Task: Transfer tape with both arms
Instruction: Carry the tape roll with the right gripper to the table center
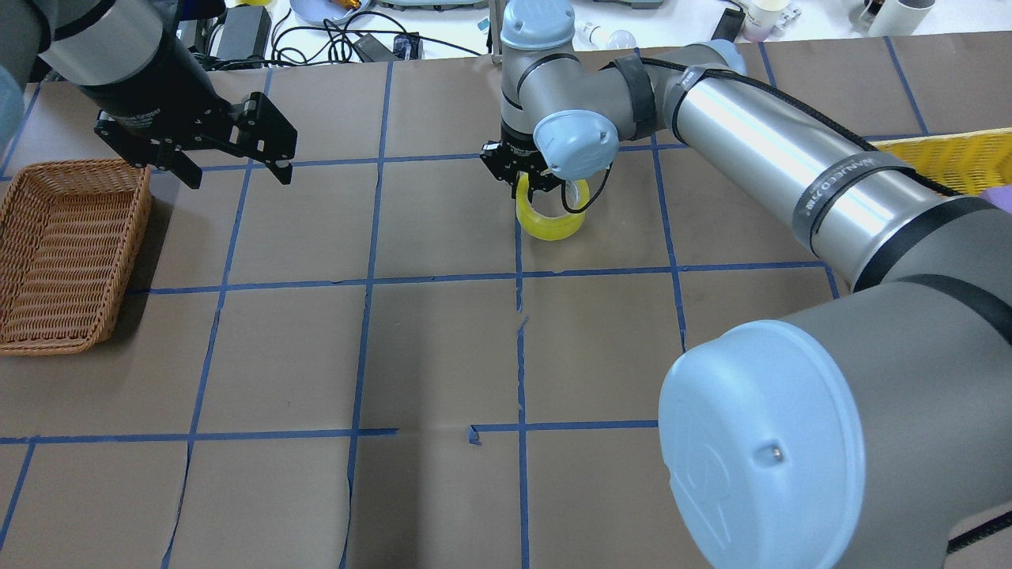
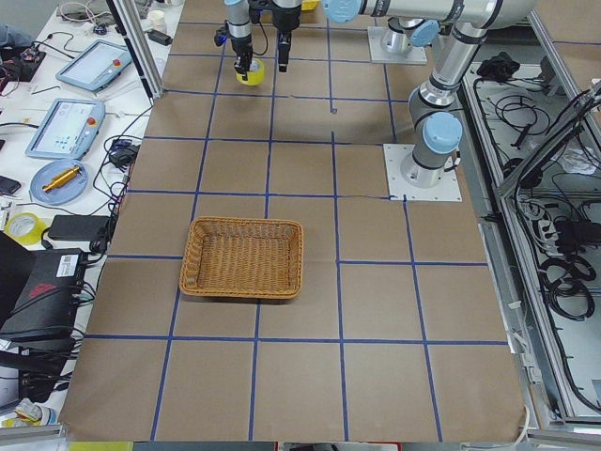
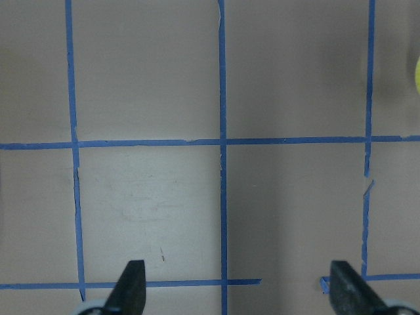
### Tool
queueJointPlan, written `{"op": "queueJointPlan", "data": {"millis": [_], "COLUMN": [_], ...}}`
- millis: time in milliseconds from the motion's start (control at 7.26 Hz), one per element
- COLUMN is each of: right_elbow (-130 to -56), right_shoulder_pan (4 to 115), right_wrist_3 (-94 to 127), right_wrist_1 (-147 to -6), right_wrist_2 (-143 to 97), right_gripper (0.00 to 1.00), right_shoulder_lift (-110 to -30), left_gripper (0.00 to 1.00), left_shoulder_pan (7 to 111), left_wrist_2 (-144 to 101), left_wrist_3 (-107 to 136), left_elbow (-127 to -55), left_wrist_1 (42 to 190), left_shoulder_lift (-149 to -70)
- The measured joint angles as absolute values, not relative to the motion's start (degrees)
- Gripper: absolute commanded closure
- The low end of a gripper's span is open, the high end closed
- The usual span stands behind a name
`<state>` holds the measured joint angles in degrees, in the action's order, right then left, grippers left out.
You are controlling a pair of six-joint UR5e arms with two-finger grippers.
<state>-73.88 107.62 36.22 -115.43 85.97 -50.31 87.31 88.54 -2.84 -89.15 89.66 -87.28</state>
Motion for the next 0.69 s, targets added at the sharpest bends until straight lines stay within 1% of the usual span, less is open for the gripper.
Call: {"op": "queueJointPlan", "data": {"millis": [413, 551, 688], "right_elbow": [-73.2, -73.2, -73.2], "right_shoulder_pan": [110.4, 110.6, 110.7], "right_wrist_3": [41.7, 42.1, 41.9], "right_wrist_1": [-118.3, -118.5, -118.5], "right_wrist_2": [85.8, 85.4, 84.6], "right_gripper": [0.99, 0.01, 0.0], "right_shoulder_lift": [-47.1, -46.9, -46.8], "left_gripper": [0.0, 0.0, 0.0], "left_shoulder_pan": [86.6, 86.5, 86.4], "left_wrist_2": [88.3, 88.2, 88.4], "left_wrist_3": [-2.9, -3.0, -2.9], "left_elbow": [-89.2, -89.1, -89.1], "left_wrist_1": [89.7, 89.7, 89.7], "left_shoulder_lift": [-87.7, -88.0, -88.2]}}
